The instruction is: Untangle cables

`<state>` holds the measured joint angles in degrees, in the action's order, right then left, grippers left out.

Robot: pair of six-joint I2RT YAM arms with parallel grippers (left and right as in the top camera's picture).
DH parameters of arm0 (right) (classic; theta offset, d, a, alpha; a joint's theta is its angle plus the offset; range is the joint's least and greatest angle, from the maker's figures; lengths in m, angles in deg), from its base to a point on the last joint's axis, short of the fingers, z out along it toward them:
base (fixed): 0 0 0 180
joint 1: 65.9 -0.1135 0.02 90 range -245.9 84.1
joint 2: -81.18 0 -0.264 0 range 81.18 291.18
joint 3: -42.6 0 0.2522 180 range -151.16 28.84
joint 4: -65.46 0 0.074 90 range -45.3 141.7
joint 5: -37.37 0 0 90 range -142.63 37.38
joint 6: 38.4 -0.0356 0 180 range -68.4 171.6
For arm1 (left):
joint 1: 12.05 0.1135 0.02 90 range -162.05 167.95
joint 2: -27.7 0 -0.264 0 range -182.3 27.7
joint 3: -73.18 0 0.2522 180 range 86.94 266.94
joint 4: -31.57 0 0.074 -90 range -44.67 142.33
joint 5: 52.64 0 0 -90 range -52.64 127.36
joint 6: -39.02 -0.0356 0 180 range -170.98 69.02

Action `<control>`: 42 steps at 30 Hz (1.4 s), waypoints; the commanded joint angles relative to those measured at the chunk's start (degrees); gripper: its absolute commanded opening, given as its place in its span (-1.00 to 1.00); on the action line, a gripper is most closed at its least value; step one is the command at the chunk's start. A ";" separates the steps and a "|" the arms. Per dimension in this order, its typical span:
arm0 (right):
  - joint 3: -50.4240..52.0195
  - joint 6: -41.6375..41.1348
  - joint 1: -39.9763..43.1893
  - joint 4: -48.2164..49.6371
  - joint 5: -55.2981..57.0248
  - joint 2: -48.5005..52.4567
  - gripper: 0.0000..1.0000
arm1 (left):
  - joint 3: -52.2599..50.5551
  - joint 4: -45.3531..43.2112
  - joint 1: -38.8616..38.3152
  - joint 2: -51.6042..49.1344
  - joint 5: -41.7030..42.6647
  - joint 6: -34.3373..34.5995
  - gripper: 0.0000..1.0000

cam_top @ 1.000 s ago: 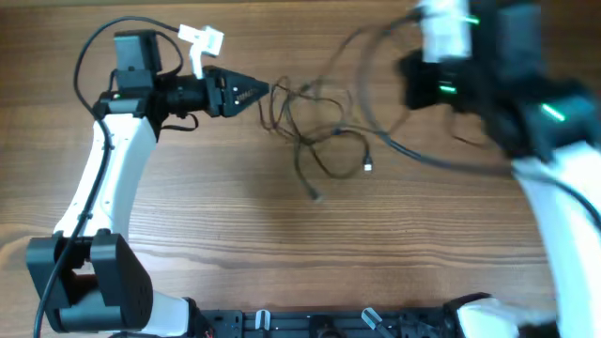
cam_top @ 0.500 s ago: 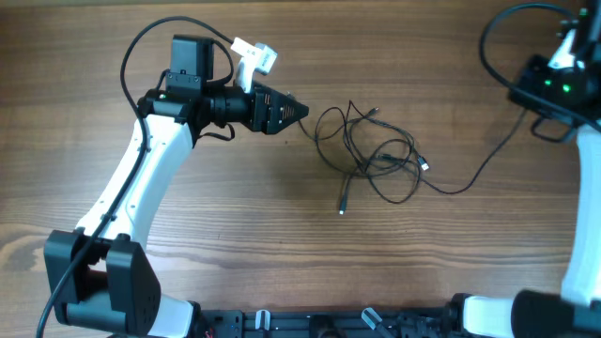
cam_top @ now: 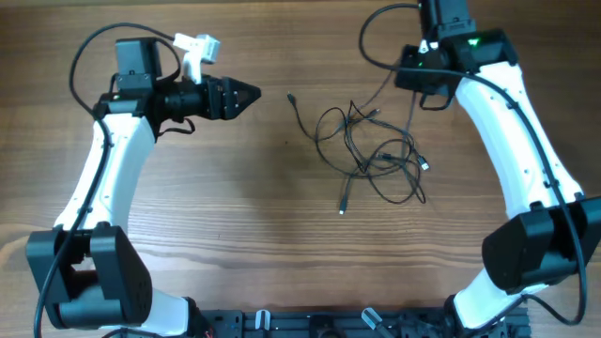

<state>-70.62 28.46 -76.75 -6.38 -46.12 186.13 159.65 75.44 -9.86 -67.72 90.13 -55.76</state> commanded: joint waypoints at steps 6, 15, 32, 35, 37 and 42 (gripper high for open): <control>0.59 8.50 2.05 -2.95 -3.10 6.45 0.99 | -0.28 0.72 -5.07 -0.59 0.26 0.50 0.61; 17.88 -11.02 -3.45 -3.37 -3.37 6.45 0.99 | -0.28 1.09 -6.58 -0.59 0.07 -0.83 0.60; 30.47 -23.47 -7.19 9.62 2.99 1.25 0.51 | -0.28 1.77 -6.54 -0.59 -0.83 -2.51 0.64; 30.47 -23.45 -7.19 8.98 2.99 -0.94 -0.61 | -0.28 1.90 -6.56 -0.59 -0.83 -2.51 0.65; 30.47 -23.47 -7.19 8.76 2.97 -0.98 -0.91 | -0.28 1.90 -6.56 -0.59 -0.83 -2.51 0.66; 30.47 -23.41 -7.19 8.31 2.73 -1.05 -0.91 | -0.28 1.92 -6.56 -0.59 -0.83 -2.51 0.69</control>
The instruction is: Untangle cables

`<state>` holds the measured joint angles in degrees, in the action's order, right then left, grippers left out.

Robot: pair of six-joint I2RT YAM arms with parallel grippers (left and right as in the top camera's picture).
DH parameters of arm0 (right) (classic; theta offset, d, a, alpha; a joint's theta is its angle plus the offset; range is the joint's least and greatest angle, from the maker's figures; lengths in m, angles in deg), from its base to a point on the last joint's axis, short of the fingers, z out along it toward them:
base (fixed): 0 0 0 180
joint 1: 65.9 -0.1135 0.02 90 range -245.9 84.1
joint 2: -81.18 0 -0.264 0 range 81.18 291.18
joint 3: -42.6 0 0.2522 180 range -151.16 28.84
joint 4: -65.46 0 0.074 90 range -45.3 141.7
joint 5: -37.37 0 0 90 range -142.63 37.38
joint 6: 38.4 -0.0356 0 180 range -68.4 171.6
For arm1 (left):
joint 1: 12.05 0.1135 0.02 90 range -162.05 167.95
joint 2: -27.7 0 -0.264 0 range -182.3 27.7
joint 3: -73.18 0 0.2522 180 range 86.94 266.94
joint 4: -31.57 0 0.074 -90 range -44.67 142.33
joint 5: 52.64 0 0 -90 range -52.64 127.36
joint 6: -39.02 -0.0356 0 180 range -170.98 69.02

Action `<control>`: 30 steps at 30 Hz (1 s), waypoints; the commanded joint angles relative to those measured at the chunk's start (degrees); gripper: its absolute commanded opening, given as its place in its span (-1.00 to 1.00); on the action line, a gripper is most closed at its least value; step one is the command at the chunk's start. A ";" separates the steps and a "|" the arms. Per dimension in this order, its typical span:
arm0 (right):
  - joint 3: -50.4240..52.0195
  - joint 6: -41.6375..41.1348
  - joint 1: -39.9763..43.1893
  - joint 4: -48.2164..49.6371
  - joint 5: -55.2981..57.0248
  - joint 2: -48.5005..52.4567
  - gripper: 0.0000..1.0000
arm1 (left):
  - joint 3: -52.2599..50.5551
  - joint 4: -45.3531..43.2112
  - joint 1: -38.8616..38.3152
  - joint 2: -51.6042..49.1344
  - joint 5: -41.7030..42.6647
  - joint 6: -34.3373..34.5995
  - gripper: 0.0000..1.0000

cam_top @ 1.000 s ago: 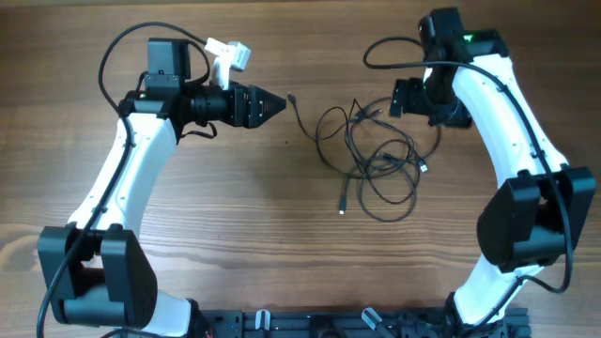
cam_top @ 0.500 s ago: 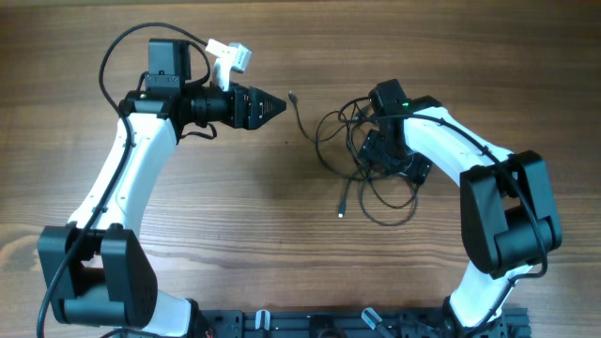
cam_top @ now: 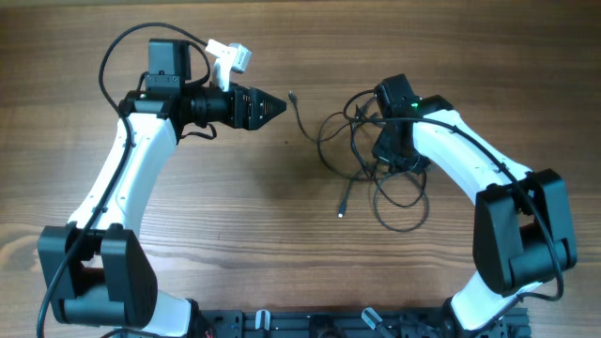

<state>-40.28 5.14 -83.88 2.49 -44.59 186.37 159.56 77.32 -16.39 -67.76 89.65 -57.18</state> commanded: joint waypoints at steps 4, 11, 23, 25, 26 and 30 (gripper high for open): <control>0.15 -0.11 -0.07 -3.02 1.22 -1.29 -0.91 | -0.20 0.02 0.00 -0.55 -0.35 -1.11 0.70; 0.26 1.01 -0.07 -4.39 4.02 -1.29 -0.27 | -0.20 0.04 0.00 -0.55 -0.35 -1.11 0.70; 5.51 1.60 -0.07 0.57 2.67 -1.27 -0.21 | -0.20 0.02 0.00 -0.55 -0.35 -1.11 0.70; 5.51 2.58 -0.07 1.49 2.16 -1.29 -0.21 | -0.20 0.02 0.00 -0.55 -0.35 -1.11 0.70; 5.51 3.10 -0.07 1.95 1.38 -1.27 -0.21 | -0.20 0.02 0.00 -0.55 -0.35 -1.11 0.70; 5.51 2.78 -0.07 2.34 1.38 -1.27 -0.67 | -0.20 0.00 0.00 -0.55 -0.74 -1.11 0.71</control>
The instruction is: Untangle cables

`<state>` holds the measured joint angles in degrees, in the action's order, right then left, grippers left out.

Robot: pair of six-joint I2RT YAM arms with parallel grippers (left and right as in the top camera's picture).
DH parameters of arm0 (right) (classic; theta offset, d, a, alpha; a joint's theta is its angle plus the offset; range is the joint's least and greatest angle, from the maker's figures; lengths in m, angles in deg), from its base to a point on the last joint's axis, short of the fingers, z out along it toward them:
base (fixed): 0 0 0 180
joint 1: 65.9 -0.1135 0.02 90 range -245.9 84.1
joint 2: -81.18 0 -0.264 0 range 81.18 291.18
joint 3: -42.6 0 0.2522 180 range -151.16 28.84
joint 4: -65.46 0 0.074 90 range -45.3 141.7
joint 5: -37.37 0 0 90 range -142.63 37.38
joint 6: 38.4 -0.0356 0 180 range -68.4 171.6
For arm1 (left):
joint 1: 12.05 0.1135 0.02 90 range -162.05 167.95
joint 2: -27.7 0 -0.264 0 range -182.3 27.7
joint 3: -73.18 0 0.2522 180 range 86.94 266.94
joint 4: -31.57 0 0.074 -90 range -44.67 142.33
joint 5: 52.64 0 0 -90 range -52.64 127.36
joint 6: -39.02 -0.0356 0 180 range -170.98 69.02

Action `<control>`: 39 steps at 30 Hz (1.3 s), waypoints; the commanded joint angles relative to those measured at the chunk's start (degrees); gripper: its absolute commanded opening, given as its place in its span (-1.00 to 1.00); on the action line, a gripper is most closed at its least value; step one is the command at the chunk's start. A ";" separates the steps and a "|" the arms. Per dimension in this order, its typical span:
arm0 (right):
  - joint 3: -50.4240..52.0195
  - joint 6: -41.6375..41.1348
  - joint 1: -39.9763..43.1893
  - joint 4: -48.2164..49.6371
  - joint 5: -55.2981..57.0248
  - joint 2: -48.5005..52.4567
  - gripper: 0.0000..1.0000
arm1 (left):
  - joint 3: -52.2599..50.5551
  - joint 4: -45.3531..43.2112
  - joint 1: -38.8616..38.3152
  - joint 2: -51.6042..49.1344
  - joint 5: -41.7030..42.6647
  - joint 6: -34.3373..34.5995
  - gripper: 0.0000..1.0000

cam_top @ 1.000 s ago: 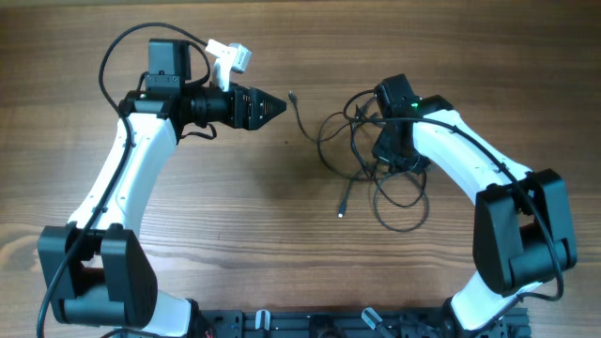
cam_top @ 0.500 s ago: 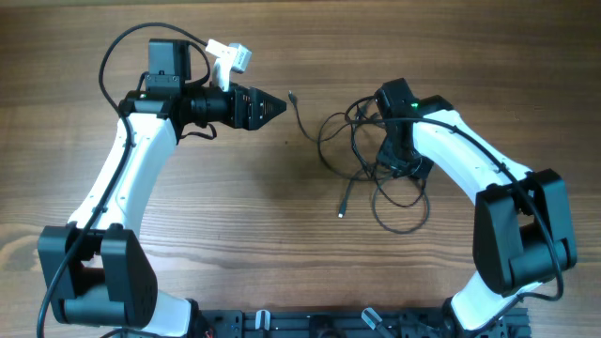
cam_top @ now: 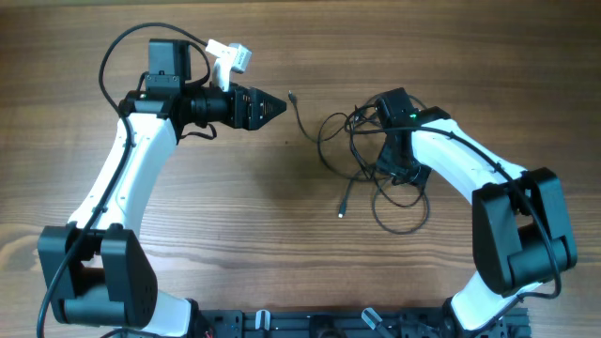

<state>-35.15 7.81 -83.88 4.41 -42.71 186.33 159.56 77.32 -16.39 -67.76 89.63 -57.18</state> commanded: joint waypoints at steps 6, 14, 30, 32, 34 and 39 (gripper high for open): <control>-2.23 1.99 -0.07 0.31 -5.33 -3.28 -0.91 | -0.20 0.68 0.00 -0.55 -0.79 -1.11 0.71; -36.74 14.08 0.00 -19.15 -2.69 -22.53 -0.91 | -0.20 1.38 -0.07 -0.55 -0.85 -1.09 0.85; -49.42 14.91 4.59 -24.22 15.54 -17.57 -0.91 | -0.31 2.16 -16.50 -0.57 2.01 -3.93 0.99; -49.40 12.94 7.45 -25.62 14.16 -16.72 -0.92 | -0.31 -0.13 -18.43 -0.68 -2.75 -3.89 1.00; -49.37 13.00 9.97 -26.12 11.28 -16.65 -0.91 | -0.31 -1.77 -20.09 -1.62 -8.22 -3.65 1.00; -49.37 13.20 10.78 -26.43 10.99 -16.65 -0.91 | -0.31 -9.92 -24.06 -9.79 -12.72 -0.02 0.98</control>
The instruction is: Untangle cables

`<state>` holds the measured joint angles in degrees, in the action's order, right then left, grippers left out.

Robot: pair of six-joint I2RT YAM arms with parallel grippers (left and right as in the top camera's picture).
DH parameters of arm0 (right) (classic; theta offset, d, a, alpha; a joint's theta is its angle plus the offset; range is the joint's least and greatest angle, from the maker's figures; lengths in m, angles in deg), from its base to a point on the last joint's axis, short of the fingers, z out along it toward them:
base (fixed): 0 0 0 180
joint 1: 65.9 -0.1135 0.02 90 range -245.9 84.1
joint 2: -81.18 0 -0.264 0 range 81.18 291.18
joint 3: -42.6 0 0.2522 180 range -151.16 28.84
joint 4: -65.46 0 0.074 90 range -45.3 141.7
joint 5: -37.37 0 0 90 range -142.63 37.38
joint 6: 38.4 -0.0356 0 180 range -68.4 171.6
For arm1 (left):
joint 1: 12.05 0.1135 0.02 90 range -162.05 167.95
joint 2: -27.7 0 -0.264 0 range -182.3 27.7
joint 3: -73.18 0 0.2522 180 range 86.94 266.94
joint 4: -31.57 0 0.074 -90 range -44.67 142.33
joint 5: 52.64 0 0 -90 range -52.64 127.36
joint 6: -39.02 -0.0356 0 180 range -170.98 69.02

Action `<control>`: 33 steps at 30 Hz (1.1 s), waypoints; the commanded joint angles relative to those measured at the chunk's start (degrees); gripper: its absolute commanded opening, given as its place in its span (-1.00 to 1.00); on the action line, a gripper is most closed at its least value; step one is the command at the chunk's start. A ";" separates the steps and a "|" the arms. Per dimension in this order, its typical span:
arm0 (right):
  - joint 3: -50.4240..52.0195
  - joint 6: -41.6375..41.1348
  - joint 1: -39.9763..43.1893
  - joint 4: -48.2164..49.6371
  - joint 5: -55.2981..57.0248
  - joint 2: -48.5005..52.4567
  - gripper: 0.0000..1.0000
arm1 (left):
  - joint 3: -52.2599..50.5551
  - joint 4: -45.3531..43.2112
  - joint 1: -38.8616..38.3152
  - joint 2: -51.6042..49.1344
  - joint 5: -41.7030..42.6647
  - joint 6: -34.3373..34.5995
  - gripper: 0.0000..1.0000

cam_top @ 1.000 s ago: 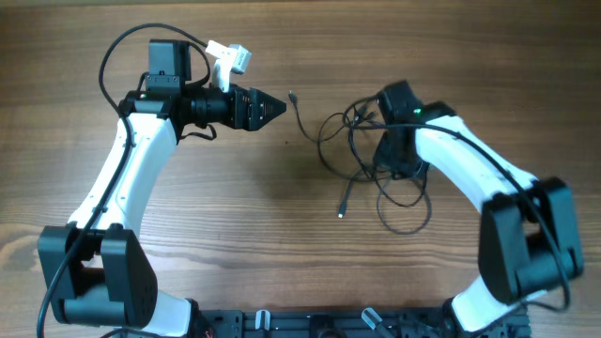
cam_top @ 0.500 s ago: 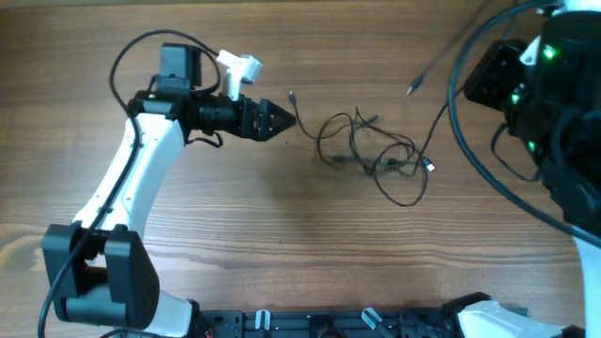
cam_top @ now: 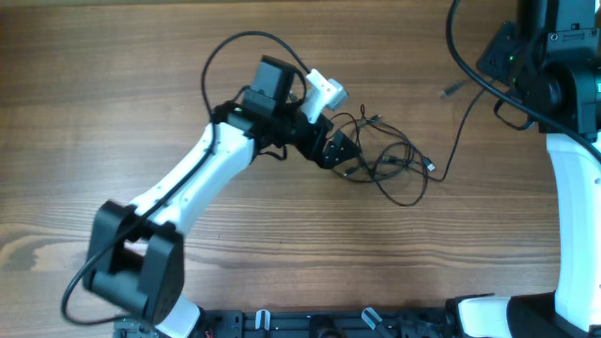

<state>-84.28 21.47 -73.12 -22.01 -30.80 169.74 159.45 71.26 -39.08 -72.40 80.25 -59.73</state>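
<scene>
The tangle of thin black cables (cam_top: 390,164) lies on the wooden table right of centre. My left gripper (cam_top: 340,153) reaches down into the tangle's left side, and its fingers look shut on the strands there. My right gripper (cam_top: 510,89) is raised high at the top right, mostly hidden under its own arm. One black cable (cam_top: 460,136) runs taut from the tangle's right edge up to it, and a grey plug end (cam_top: 452,91) sticks out to its left. A small plug (cam_top: 430,167) lies at the tangle's right edge.
The wooden table (cam_top: 141,113) fills the view. The left arm's white link (cam_top: 188,183) crosses the table diagonally from bottom left. The right arm's white link (cam_top: 573,216) stands along the right edge. A black rail (cam_top: 310,324) runs along the front edge.
The left gripper has moved from left of the cables into the tangle's left side. The right gripper has gone from low on the tangle to high at the top right, with one cable drawn out.
At first both grippers were off the cables, the right one high at the back. Then the right gripper was down on the tangle's right part while the left waited nearby. Now the left is in the tangle and the right is up with a strand stretched out.
</scene>
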 commanded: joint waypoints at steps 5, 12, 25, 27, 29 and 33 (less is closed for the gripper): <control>-0.24 -0.28 0.02 -0.33 -3.19 -0.11 -0.91 | -0.20 -11.69 -1.70 -11.15 -7.04 9.29 0.98; -0.24 -0.02 0.02 -0.57 -4.70 -0.11 -0.91 | -0.20 -14.40 -2.73 -13.94 -8.02 9.33 0.96; -0.24 -0.02 0.02 -1.84 -5.40 -0.15 -0.91 | -0.20 -18.23 -6.10 -14.27 -8.74 11.21 -0.92; -0.24 -0.17 0.02 -1.92 -5.42 -0.15 -0.91 | -0.17 -18.82 -5.55 -14.25 -9.81 11.21 -0.92; -0.24 0.04 0.04 -2.03 -5.40 -0.15 -0.91 | 0.11 -19.23 -4.07 -14.14 -12.39 11.26 -0.92; -0.22 5.38 0.04 -1.55 -10.29 -0.15 -0.92 | 1.36 -18.05 5.62 -9.09 6.23 13.11 -0.86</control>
<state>-84.24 22.47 -73.12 -24.81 -36.53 169.74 159.34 53.23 -40.02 -85.60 73.59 -47.80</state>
